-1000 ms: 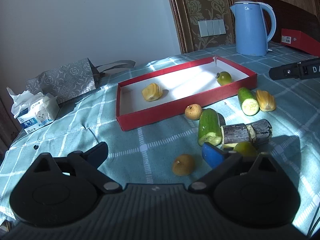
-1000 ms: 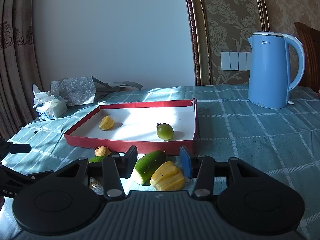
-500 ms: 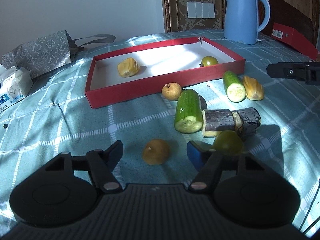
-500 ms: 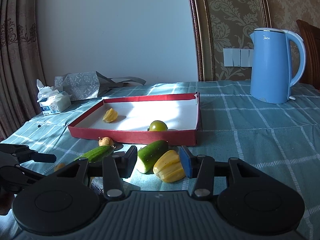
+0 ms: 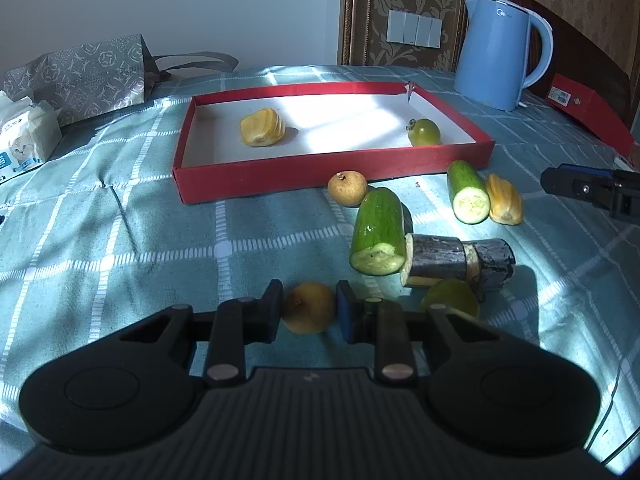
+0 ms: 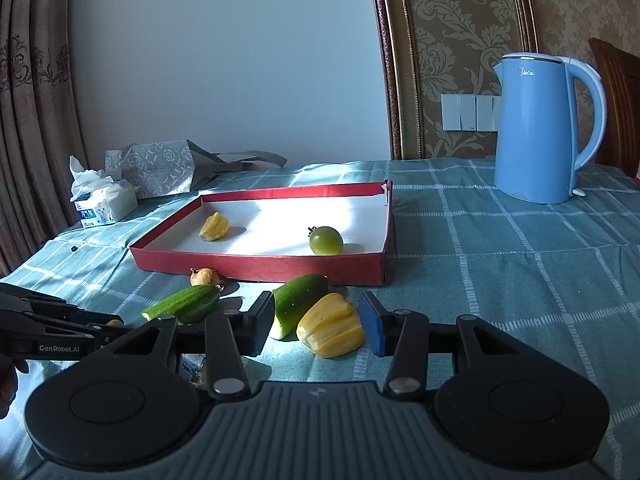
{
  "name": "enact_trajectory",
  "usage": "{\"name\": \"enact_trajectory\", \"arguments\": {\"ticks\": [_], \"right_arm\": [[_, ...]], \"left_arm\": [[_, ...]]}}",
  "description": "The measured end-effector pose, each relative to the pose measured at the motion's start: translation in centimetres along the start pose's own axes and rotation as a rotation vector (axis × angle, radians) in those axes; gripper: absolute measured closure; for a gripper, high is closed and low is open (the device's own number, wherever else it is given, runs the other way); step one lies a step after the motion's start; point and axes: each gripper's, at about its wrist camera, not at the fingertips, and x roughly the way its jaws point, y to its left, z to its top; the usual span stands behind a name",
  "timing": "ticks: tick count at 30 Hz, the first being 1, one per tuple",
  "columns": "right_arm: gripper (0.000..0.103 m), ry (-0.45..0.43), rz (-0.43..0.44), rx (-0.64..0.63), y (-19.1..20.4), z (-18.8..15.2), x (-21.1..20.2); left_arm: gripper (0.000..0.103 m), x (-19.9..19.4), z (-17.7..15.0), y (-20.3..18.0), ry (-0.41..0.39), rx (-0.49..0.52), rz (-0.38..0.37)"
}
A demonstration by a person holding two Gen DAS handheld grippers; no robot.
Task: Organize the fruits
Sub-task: 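Grasp the small brown round fruit with the left gripper while the right gripper approaches the yellow pepper, then close the right gripper on the yellow bell pepper while the left gripper holds the brown fruit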
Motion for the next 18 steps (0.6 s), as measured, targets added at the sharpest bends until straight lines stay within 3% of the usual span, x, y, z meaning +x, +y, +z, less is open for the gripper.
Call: {"name": "enact_trajectory", "arguments": {"ticks": [11,12,14,18], "right_arm": [[0.057,0.103,-0.006,-0.115,-0.8,-0.5,2.9],[0.054,0.111,-0.005,-0.132,-0.7,-0.5,3.1],[0.04,0.11,-0.015,-0.18,-0.5,-0.5,3.5],[0.035,0.107,0.013,-0.251,-0.1,-0.2,4.0]], "left_arm": [[0.078,-1.7,1.2,0.0,-0.066,-0.023,0.039],[0.078,-1.7,1.2,-0.1,-0.068,-0.023,0.041],[0.078,-1.8,1.3,-0.1,-0.069,-0.023,0.045],[0.078,-1.7,1.2,-0.2,-0.065,-0.023,0.049]]}}
